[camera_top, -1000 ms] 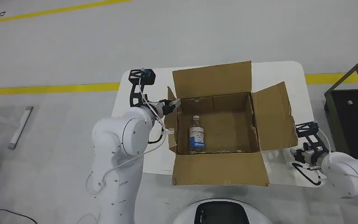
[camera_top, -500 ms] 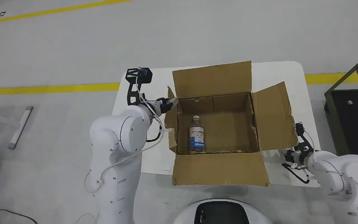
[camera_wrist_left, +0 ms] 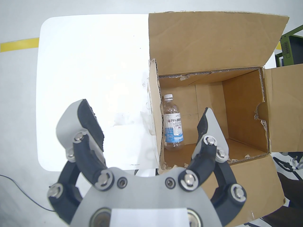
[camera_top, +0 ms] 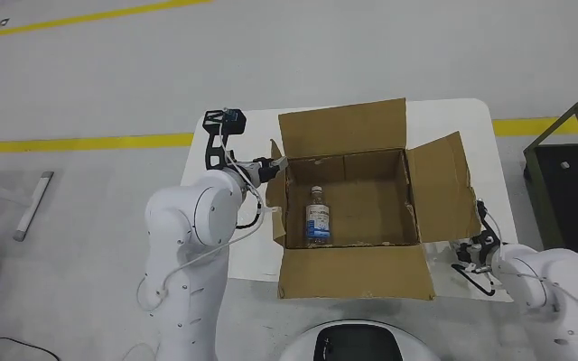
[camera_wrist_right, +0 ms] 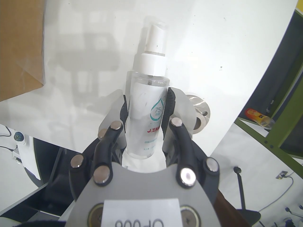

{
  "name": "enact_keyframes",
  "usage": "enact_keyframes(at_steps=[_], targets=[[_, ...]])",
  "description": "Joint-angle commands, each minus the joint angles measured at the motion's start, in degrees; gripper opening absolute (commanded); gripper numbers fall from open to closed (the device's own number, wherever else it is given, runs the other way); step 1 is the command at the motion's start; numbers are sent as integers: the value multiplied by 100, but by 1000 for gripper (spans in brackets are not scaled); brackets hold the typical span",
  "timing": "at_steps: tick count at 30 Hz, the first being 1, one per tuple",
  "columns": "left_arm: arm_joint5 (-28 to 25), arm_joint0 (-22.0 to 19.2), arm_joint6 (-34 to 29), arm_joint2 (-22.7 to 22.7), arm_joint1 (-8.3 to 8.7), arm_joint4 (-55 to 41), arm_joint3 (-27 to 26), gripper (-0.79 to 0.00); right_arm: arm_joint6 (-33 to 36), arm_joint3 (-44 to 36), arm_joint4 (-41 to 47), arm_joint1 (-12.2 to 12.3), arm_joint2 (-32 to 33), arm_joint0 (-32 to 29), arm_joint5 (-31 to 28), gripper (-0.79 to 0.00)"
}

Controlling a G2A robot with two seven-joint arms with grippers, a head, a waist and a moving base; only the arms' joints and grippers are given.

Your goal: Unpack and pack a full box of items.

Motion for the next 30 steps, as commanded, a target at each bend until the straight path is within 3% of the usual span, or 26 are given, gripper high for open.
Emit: enact_keyframes(at_steps=[1, 4, 5, 6, 7, 16, 25, 30], targets=[[0, 0, 0, 0, 0, 0, 0, 0, -9, 43, -14, 6, -22, 18, 5, -465], [0, 0, 0, 0, 0, 0, 0, 0, -9, 89, -34, 17, -48, 45, 6, -545], [0, 0, 0, 0, 0, 0, 0, 0, -8, 101, -44, 21, -53, 52, 10, -610], [0, 0, 0, 0, 0, 0, 0, 0, -7, 107, -53, 24, -60, 59, 18, -733], [0, 0, 0, 0, 0, 0, 0, 0, -8, 113, -54, 27, -66, 65, 23, -785], [0, 0, 0, 0, 0, 0, 0, 0, -124, 9, 454, 40, 204, 174, 397, -785], [0, 0, 0, 0, 0, 0, 0, 0, -1278, -403, 3060, 1, 1593, 295, 1135, -785], [0, 0, 0, 0, 0, 0, 0, 0, -1933, -623, 4256, -17, 2215, 266, 1252, -785]])
